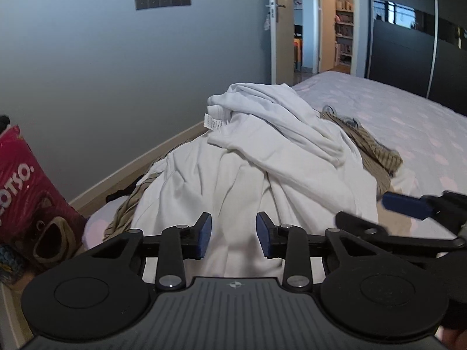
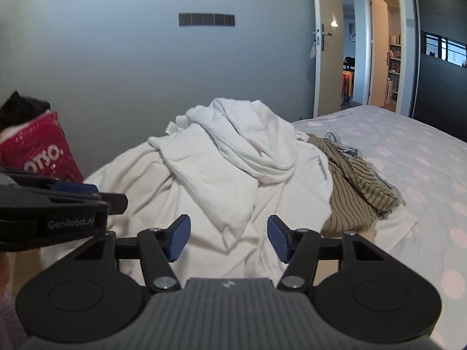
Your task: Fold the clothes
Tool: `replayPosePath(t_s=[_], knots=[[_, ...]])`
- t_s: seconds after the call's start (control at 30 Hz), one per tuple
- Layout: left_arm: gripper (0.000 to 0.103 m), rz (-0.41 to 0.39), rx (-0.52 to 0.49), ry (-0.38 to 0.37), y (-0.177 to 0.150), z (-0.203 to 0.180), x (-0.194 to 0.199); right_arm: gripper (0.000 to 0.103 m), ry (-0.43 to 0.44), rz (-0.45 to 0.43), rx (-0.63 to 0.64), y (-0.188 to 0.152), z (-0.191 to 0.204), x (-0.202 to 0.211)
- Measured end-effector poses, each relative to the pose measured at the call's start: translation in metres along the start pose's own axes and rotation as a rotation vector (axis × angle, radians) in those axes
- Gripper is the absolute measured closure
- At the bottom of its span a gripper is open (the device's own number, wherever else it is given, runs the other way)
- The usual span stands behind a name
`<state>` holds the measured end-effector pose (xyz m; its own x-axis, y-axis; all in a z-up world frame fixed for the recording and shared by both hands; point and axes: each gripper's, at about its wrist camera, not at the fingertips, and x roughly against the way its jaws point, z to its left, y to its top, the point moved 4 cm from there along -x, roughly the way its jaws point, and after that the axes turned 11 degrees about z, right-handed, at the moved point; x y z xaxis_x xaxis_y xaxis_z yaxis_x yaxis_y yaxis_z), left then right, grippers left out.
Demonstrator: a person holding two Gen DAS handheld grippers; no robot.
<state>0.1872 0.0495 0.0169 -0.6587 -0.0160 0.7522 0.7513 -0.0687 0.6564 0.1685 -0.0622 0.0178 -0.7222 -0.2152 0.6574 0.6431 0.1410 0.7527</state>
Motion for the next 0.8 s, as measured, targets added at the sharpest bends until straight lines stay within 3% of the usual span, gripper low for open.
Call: replayPosePath(t_s=[0.13,0.2,0.27,0.4,0.63,0.8], knots=[[0.071,-0.016,0.016,0.003,0.0,0.004,-0.004,0.057,-0.006,0.053,0.022,0.009,0.003,-0.028],[0.071,-0.02,0.017,0.006,-0.001,0.006,-0.003,0.083,-0.019,0.079,0.014,0.014,0.003,-0.037],[0.071,-0.023,0.019,0.009,-0.003,0.008,-0.003,0.091,-0.045,0.056,0.02,0.019,0.002,-0.029],[0.071,-0.028,0.015,0.017,-0.006,0.011,0.0,0.093,-0.14,-0.024,0.037,0.034,-0.009,0.004],[0.071,-0.06,0.008,-0.008,-0.008,0.011,0.016,0.094,-0.355,-0.195,0.001,0.066,-0.054,0.098],[0.071,-0.087,-0.025,-0.034,-0.008,0.001,0.025,0.094,-0.479,-0.224,-0.04,0.051,-0.095,0.16]])
